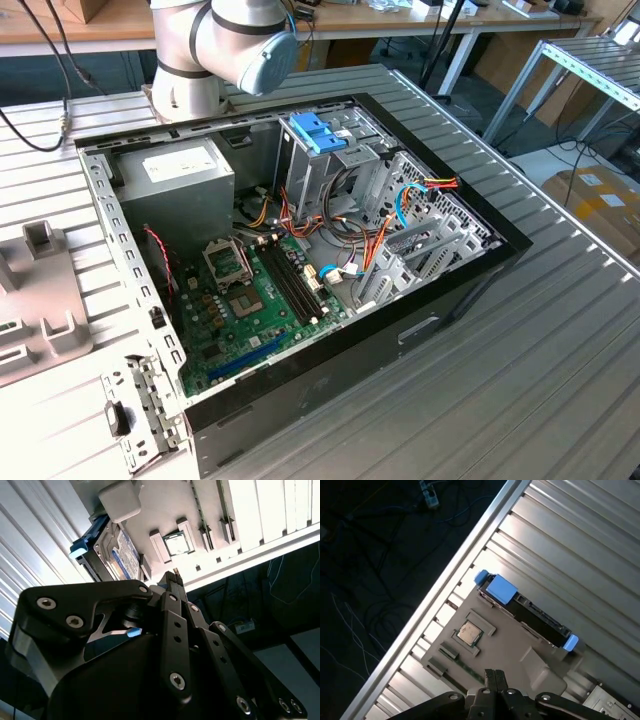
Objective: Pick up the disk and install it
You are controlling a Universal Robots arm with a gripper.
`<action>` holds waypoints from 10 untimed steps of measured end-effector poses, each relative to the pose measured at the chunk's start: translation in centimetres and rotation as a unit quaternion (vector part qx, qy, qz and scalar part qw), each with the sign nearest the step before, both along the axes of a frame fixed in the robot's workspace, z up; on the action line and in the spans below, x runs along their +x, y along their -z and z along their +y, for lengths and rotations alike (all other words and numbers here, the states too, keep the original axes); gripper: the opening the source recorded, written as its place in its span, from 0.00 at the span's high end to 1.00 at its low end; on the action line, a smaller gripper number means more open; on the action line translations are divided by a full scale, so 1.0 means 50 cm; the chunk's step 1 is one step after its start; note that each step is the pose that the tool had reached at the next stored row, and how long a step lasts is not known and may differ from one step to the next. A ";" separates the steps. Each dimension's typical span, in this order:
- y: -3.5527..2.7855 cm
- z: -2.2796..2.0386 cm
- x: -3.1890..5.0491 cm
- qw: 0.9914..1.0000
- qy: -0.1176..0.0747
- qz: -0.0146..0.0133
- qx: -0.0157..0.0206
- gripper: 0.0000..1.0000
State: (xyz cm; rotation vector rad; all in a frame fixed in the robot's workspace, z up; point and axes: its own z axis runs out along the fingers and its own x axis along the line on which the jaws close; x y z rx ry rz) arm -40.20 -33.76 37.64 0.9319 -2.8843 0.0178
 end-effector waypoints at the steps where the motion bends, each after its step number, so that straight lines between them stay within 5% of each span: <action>1: 0.000 0.0000 0.000 1.000 -0.003 0.000 0.000 0.89; 10: 0.000 0.0000 0.000 0.999 -0.036 0.000 0.000 0.89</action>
